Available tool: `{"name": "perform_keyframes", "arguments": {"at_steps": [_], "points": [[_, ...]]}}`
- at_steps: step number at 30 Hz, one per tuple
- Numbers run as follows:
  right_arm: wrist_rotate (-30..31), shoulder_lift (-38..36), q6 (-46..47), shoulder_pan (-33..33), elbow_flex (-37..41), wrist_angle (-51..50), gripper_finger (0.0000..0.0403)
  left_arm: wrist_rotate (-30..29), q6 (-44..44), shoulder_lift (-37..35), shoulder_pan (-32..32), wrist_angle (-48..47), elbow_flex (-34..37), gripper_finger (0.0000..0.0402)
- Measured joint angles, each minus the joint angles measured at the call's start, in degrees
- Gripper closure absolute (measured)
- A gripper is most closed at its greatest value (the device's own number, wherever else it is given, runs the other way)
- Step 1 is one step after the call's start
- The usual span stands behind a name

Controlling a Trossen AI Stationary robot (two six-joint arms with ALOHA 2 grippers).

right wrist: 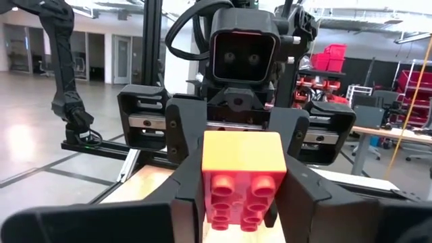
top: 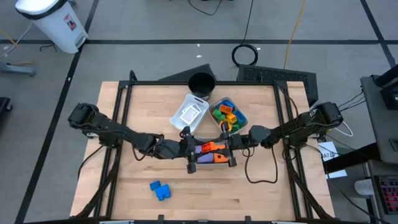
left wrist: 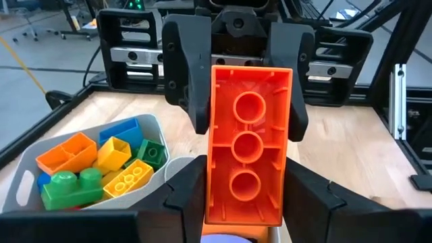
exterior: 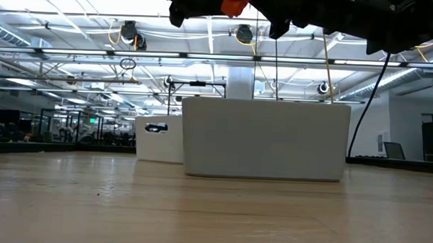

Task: Pick & Place Toys
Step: Put the orange game piece into the top gray bin

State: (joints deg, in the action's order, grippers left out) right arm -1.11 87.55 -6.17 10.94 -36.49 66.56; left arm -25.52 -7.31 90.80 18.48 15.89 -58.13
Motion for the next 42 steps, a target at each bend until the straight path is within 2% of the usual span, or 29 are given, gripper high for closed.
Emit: {"name": "perform_keyframes", "arguments": {"at_steps": [5, 7, 9, 13, 19, 23, 26, 28, 35, 39, 42], "points": [[1.38, -3.98, 1.96, -1.20, -0.06, -6.97, 0.0308, 1.17, -2.60, 0.00, -0.20, -0.29, -0.04, 0.0234], [0.14, -6.07, 4.15, -2.08, -0.05, -10.93, 0.0308, 1.84, -5.01, 0.06, -0.35, -0.42, -0.04, 0.0222], [-1.31, -7.26, 5.59, -2.76, 0.01, -12.91, 0.0308, 2.18, -6.99, -0.02, -1.05, -0.47, -0.04, 0.0203], [0.56, -9.97, 4.69, -3.26, 0.07, -18.59, 0.0308, 2.89, -8.47, -0.03, -2.75, -1.05, -0.04, 0.0147], [10.52, -17.98, 3.05, -4.98, 0.07, -35.25, 0.0308, 5.49, -7.16, -0.44, -3.72, -6.88, -0.04, 0.0077], [19.22, -21.69, 3.37, -7.81, 0.07, -47.54, 0.0307, 5.51, -10.11, -0.05, -3.72, -11.02, -0.04, 0.0050], [22.06, -21.79, 6.69, -11.18, 0.22, -54.65, 0.0306, 5.28, -11.54, 0.09, -3.72, -11.90, 0.00, 0.0037], [21.68, -20.75, 8.50, -13.78, 1.22, -55.45, 0.0306, 5.09, -11.67, 0.07, -3.72, -11.74, 0.00, 0.0031], [13.60, -18.11, 13.87, -21.34, 5.31, -54.64, 0.0299, 4.96, -12.64, 0.07, -3.72, -11.72, 0.00, 0.0023], [8.59, -18.33, 14.94, -22.78, 5.68, -54.89, 0.0284, 4.94, -12.75, 0.07, -3.72, -11.74, 0.02, 0.0028], [8.33, -18.78, 14.94, -22.85, 5.68, -54.47, 0.0265, 4.96, -12.75, 0.07, -3.72, -11.81, 0.02, 0.0032]]}}
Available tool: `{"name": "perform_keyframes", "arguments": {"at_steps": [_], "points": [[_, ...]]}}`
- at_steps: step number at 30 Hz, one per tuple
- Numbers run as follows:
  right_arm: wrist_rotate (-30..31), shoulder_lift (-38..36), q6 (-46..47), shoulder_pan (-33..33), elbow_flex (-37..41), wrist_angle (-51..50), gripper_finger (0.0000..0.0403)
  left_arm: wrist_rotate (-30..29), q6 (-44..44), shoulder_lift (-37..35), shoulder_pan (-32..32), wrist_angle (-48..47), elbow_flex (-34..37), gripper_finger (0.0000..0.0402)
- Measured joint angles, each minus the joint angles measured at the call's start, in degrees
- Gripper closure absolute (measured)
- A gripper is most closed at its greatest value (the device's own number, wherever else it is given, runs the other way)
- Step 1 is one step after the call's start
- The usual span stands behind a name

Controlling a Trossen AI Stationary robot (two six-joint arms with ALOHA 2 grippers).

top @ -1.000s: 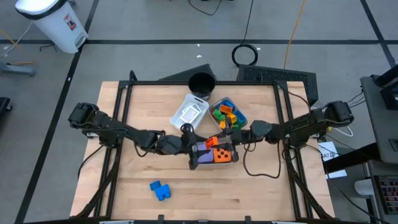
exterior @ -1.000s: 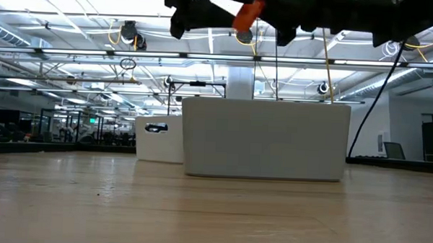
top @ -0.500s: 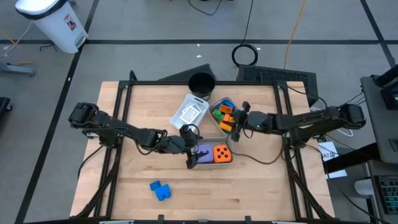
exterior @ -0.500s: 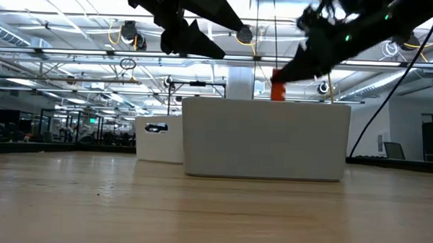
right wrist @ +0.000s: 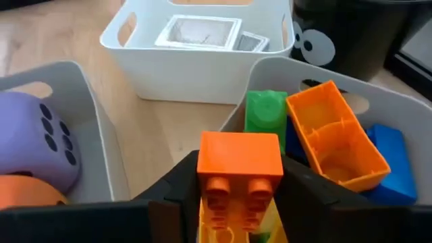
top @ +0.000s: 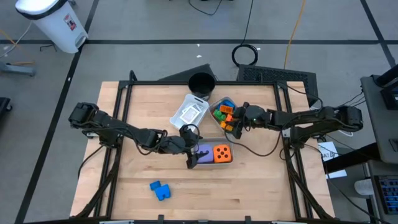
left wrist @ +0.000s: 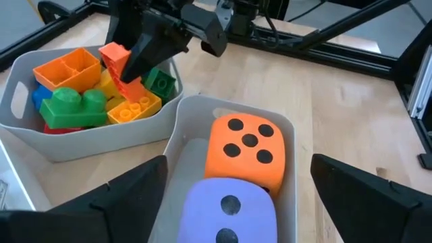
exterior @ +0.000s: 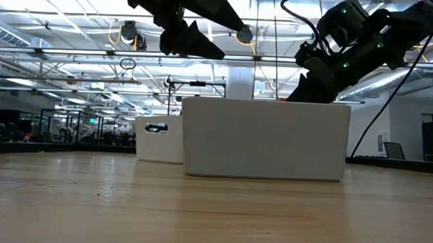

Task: Pick & Place Toys
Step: Put the orange game piece into the top gray bin, then put the blue game piece into the top gray bin

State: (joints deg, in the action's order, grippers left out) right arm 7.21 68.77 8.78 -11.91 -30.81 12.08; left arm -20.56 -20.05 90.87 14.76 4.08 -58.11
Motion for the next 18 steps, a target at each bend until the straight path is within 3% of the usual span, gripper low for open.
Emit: {"name": "perform_keyframes", "arguments": {"at_steps": [11, 18], "points": [[0.07, -0.53, -0.84, 0.98, 0.00, 0.43, 0.0161, 0.00, -1.27, 0.00, 0.00, -0.09, 0.00, 0.0021], [0.02, -8.78, -3.77, 4.89, -0.09, 0.63, 0.0115, 2.94, -1.40, -1.37, 0.49, -0.37, -0.02, 0.0031]]}}
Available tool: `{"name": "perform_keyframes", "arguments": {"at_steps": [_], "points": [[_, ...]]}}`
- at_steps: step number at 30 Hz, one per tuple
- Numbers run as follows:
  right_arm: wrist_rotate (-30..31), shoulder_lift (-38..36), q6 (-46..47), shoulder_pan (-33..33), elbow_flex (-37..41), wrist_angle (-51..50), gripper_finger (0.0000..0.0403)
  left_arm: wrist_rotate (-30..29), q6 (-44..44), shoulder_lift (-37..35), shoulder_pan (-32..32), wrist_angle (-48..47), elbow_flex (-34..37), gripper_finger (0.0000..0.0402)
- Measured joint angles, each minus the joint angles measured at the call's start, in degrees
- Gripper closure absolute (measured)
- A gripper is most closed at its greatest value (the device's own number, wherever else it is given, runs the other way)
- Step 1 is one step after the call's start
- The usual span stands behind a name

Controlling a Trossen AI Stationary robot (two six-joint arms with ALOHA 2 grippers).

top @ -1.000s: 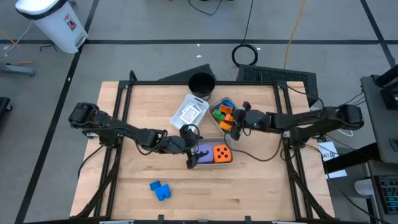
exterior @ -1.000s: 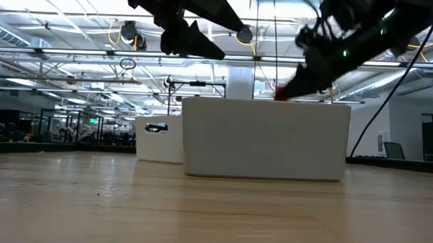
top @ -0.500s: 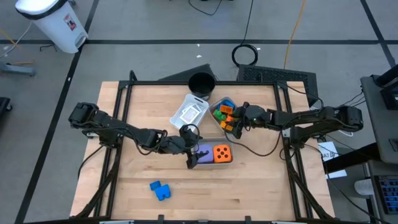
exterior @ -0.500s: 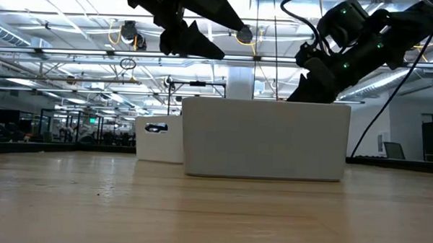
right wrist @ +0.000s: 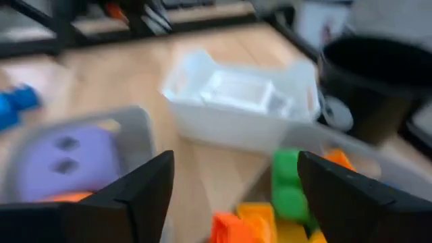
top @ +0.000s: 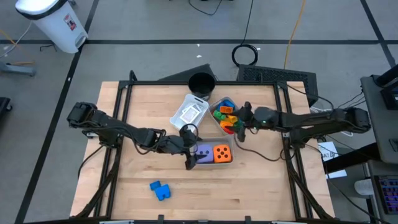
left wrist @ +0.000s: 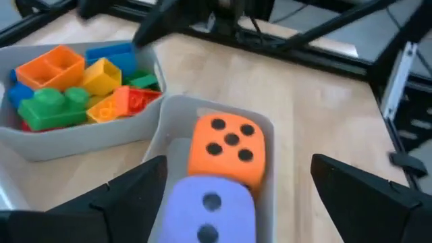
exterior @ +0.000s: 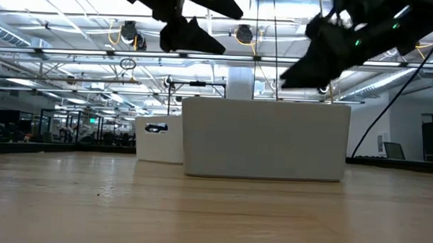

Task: Pick & Place Toys
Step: Put the blue game piece into the top gray bin

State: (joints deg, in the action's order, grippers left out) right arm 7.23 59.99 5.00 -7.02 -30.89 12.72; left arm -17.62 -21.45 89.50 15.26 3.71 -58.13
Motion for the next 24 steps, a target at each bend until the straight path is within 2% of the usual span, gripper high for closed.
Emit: {"name": "perform_keyframes", "arguments": {"at_steps": [6, 9, 11, 16, 20, 24], "points": [[-0.05, -9.45, -0.14, 6.23, 0.17, -0.04, 0.0119, 4.97, -3.92, -0.49, 2.39, -5.88, -0.04, 0.0034], [-0.02, -12.47, -0.15, 8.72, 0.93, -0.16, 0.0125, 9.12, -9.83, -0.53, 4.52, -12.64, -0.04, 0.0029], [-0.01, -13.70, -0.21, 9.77, 1.43, -0.12, 0.0127, 9.89, -15.33, -0.46, 6.71, -18.67, -0.03, 0.0028], [0.14, -14.29, -0.77, 10.20, 1.95, -0.19, 0.0128, 9.84, -27.53, -0.32, 13.77, -25.65, 0.02, 0.0037], [0.14, -14.08, -0.77, 10.20, 1.97, 0.00, 0.0129, 8.20, -30.28, 1.67, 20.28, -26.27, 0.02, 0.0046], [0.14, -13.97, -0.76, 10.13, 1.97, 0.71, 0.0129, 5.89, -31.61, 6.74, 26.21, -27.43, 0.02, 0.0054]]}}
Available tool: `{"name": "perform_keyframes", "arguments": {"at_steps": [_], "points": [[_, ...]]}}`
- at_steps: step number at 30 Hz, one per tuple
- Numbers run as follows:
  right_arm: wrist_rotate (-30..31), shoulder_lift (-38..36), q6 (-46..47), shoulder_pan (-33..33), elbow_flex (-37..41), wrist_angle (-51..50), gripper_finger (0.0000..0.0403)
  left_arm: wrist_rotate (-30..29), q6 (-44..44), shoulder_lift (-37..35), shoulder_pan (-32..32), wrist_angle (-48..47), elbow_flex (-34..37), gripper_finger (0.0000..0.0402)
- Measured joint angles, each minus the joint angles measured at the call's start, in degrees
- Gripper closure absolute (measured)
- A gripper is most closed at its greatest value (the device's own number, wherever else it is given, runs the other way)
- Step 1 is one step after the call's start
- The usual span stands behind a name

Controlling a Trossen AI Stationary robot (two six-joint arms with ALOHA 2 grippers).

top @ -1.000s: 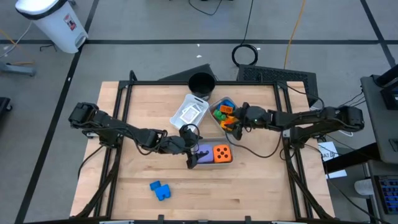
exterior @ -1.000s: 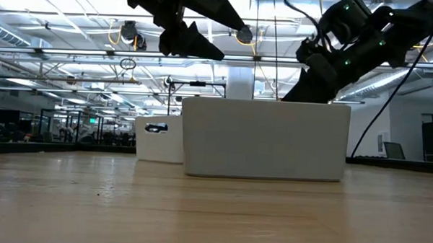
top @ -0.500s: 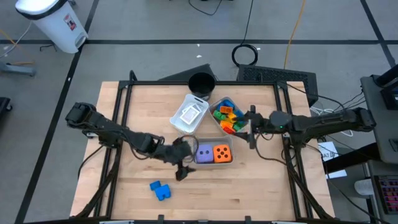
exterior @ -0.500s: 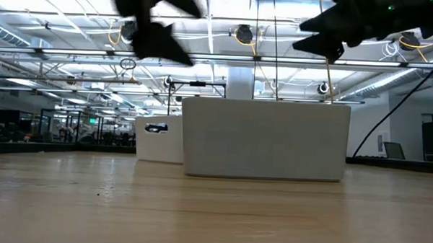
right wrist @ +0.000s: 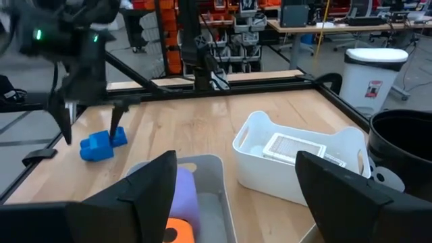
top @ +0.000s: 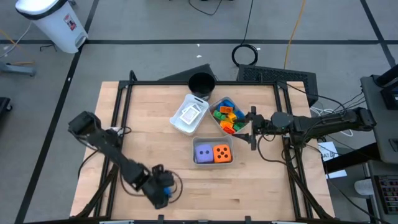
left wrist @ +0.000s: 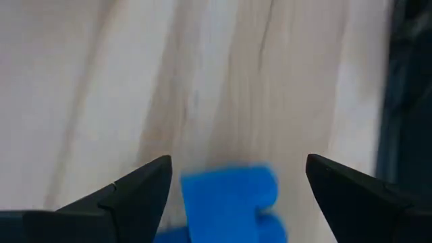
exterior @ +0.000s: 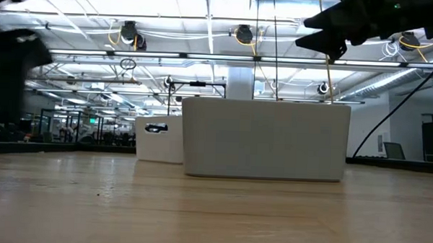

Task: Pick & Place Toys
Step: Put the blue game piece into the top gray bin

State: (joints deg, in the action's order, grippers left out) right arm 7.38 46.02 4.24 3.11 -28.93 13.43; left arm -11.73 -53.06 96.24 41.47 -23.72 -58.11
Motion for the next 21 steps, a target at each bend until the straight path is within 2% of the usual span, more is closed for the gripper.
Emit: {"name": "perform_keyframes", "arguments": {"at_steps": [5, 9, 15, 21], "points": [[0.02, 0.36, 0.01, 0.00, 0.00, 0.12, 0.0129, 5.54, -3.95, 5.68, 2.66, -2.52, -0.02, 0.0070], [0.04, 0.85, 0.01, 0.00, 0.00, 0.53, 0.0129, 7.50, -5.24, 8.26, 2.55, -3.08, -0.34, 0.0087], [0.04, 2.12, 0.04, 0.00, 0.00, 2.00, 0.0129, 5.27, -4.66, 8.40, 0.76, -4.48, -0.26, 0.0120], [0.02, 3.81, 1.00, 0.00, 0.02, 2.87, 0.0129, 2.54, -1.47, 5.69, -3.59, -0.99, 0.02, 0.0168]]}}
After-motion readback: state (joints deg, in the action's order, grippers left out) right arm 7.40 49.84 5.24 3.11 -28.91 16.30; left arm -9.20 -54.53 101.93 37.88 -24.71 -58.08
